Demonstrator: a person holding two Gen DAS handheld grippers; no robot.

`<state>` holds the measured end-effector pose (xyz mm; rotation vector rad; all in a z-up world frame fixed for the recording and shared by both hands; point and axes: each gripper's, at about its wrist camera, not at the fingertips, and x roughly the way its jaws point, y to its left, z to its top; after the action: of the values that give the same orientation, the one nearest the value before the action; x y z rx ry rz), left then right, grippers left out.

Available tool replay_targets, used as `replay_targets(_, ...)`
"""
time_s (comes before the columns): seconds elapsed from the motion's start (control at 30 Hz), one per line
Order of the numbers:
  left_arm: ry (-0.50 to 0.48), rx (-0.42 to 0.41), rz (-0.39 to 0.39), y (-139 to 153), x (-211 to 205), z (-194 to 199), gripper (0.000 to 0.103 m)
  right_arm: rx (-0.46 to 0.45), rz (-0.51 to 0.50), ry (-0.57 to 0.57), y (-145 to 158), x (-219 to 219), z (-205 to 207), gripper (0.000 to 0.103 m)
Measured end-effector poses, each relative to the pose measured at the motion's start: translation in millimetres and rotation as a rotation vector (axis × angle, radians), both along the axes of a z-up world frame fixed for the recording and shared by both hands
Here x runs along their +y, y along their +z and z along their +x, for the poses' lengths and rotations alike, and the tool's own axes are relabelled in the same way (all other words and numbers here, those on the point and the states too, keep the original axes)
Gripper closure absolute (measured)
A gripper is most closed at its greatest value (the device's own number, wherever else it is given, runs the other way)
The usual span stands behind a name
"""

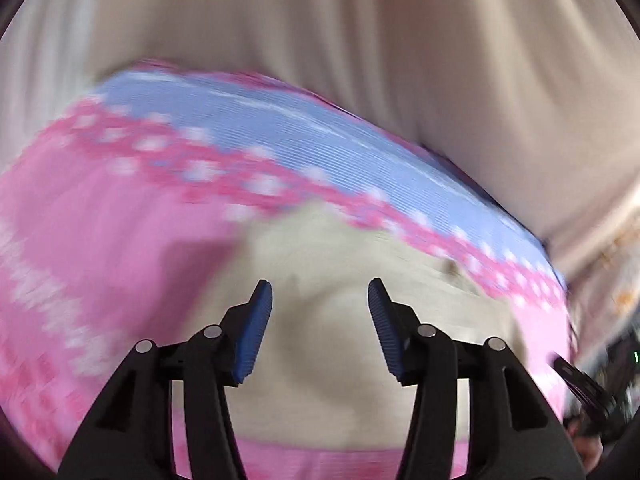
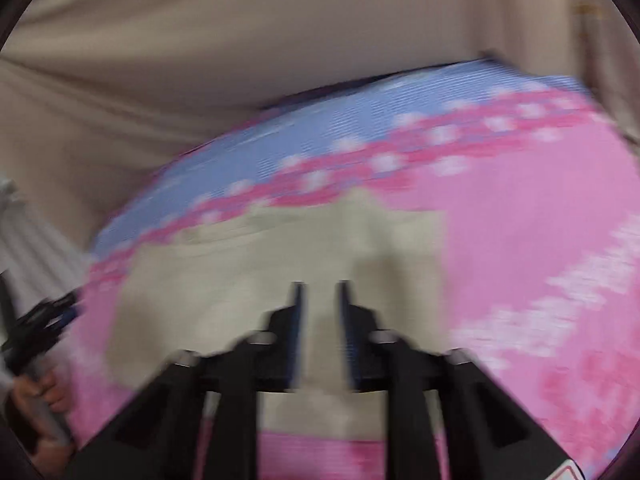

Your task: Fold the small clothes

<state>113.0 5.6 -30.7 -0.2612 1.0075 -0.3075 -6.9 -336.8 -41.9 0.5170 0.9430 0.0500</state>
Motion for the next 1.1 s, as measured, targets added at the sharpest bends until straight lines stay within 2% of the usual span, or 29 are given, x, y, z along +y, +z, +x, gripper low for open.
replay_targets(0.1, -0.137, 0.117, -0.049, -29.2, -50.0, 15.6, 0.056, 0.043, 0.029, 0.190, -25.8, 64.7, 40.1, 0.102)
replay_targets(0.17, -0.168, 0.176, -0.041, -60.3, -74.0, 16.3, 0.056, 0.093, 0.038, 0.266, -50.9, 94.0, 55.9, 0.102)
replay_targets(0.27, -0.172, 0.220, 0.060, -101.5, -91.9, 21.6, 0.062, 0.153, -0.037, 0.289, -80.0, 109.7, 72.6, 0.102)
replay_targets(0.3, -0.163, 0.206, 0.075, -108.3, -89.4, 24.1, 0.064, 0.151, -0.068, 0.266, -83.6, 101.3, 75.5, 0.102)
replay_targets(0.37, -0.158, 0.187, 0.046, -104.5, -82.6, 25.0, 0.064, 0.141, -0.075, 0.159, -81.0, 63.3, 74.3, 0.102)
replay_targets(0.47, -0.130, 0.185, 0.022, -102.9, -63.4, 37.9, 0.064, 0.156, -0.077, -0.042, -83.4, -13.8, 56.7, 0.102)
replay_targets(0.53, -0.102, 0.213, -0.044, -108.4, -48.7, 46.3, 0.064, 0.185, -0.090, -0.172, -91.1, -61.6, 40.0, 0.103)
replay_targets(0.57, -0.090, 0.223, -0.077, -110.6, -44.6, 48.3, 0.064, 0.194, -0.080, -0.224, -96.0, -81.3, 29.1, 0.103)
replay_targets(0.63, -0.089, 0.225, -0.099, -113.2, -39.9, 50.8, 0.065, 0.170, 0.050, -0.272, -107.5, -111.5, 12.9, 0.103)
replay_targets(0.67, -0.100, 0.214, -0.083, -113.5, -42.5, 50.0, 0.065, 0.168, 0.076, -0.268, -108.4, -114.7, 11.4, 0.103)
replay_targets(0.77, -0.141, 0.177, 0.017, -104.3, -59.5, 43.0, 0.064, 0.186, -0.028, -0.225, -89.4, -99.3, 20.0, 0.102)
replay_targets(0.8, -0.154, 0.157, 0.044, -94.9, -63.7, 38.6, 0.063, 0.175, -0.082, -0.225, -78.9, -90.7, 22.9, 0.096)
replay_targets(0.83, -0.154, 0.129, 0.048, -86.2, -63.2, 35.2, 0.061, 0.152, -0.145, -0.227, -68.5, -82.3, 26.8, 0.086)
replay_targets(0.9, -0.130, 0.037, 0.064, -66.2, -58.8, 31.7, 0.045, 0.122, -0.198, -0.227, -59.8, -76.5, 33.3, 0.077)
replay_targets(0.93, -0.100, 0.014, 0.082, -61.4, -54.2, 36.5, 0.044, 0.130, -0.215, -0.220, -60.3, -77.4, 40.4, 0.076)
replay_targets(1.0, -0.071, 0.043, 0.103, -67.9, -46.7, 53.7, 0.044, 0.186, -0.235, -0.212, -76.1, -83.4, 54.2, 0.075)
replay_targets(1.03, -0.052, 0.069, 0.132, -77.8, -42.6, 65.3, 0.044, 0.245, -0.218, -0.205, -89.9, -84.6, 62.4, 0.074)
replay_targets(1.07, -0.041, 0.092, 0.167, -88.3, -38.5, 74.5, 0.046, 0.254, -0.185, -0.214, -98.9, -88.2, 66.1, 0.074)
replay_targets(1.1, -0.034, 0.112, 0.198, -97.8, -37.4, 82.0, 0.051, 0.226, -0.180, -0.226, -95.3, -90.1, 65.4, 0.079)
